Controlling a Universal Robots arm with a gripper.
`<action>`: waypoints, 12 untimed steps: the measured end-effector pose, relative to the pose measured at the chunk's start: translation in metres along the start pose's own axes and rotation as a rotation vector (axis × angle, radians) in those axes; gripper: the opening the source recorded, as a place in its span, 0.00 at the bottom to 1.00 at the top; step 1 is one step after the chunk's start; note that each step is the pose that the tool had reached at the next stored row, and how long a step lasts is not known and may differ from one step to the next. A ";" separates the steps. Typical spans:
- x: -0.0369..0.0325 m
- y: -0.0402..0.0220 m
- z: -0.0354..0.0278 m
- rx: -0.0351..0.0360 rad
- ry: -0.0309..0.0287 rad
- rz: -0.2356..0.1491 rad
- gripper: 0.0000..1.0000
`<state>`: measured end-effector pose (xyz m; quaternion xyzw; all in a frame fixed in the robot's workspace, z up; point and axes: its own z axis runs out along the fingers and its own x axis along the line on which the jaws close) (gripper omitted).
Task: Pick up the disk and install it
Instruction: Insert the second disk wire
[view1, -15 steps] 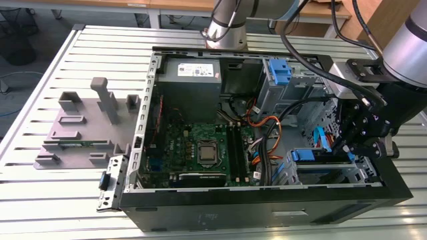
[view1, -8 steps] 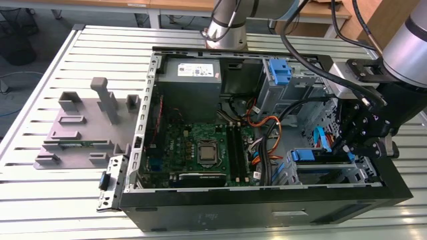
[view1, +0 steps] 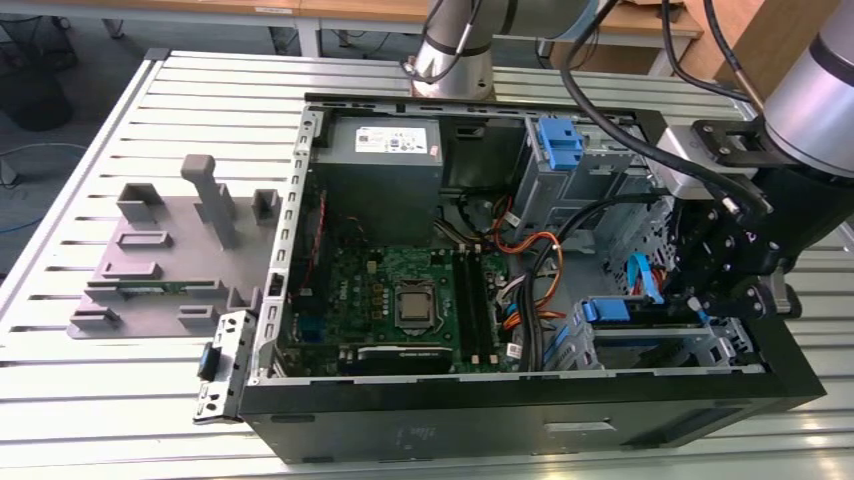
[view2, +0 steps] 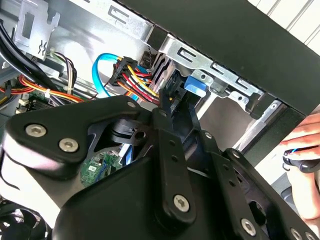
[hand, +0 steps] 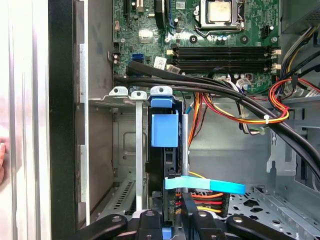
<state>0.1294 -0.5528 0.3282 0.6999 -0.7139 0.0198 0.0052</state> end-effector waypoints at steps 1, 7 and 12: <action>0.0000 0.0000 -0.0006 0.0000 0.0002 0.000 0.30; 0.0005 -0.0003 -0.0139 0.0000 0.0000 0.000 0.30; 0.0008 -0.0005 -0.0251 0.0000 -0.0002 0.000 0.30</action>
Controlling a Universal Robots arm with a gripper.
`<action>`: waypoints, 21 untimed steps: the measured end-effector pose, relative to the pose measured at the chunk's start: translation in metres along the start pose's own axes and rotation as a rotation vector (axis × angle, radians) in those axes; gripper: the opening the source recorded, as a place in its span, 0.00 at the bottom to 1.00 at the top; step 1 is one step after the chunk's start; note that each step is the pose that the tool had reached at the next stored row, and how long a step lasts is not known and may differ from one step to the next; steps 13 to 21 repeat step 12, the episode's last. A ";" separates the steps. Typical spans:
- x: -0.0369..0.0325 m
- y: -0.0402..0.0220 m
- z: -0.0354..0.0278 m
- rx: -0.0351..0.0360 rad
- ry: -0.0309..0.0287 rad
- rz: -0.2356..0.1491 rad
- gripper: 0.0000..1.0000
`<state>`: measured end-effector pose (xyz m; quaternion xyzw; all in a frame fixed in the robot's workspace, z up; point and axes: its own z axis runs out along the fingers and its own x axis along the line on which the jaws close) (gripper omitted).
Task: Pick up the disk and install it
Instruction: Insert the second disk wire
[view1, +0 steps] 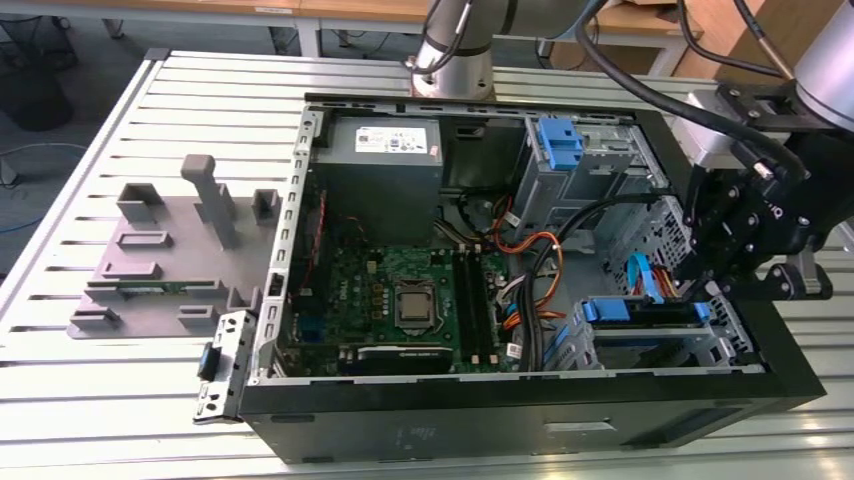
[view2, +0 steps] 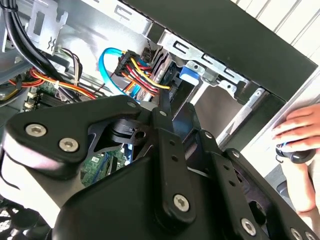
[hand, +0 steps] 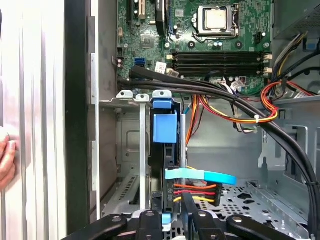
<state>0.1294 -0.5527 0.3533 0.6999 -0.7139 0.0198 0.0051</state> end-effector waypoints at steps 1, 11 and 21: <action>0.0000 0.0000 0.0000 0.0000 -0.0001 0.000 0.30; -0.0017 0.0000 -0.0003 0.0000 0.0000 0.000 0.30; -0.0017 0.0000 -0.0003 0.0000 0.0001 0.000 0.30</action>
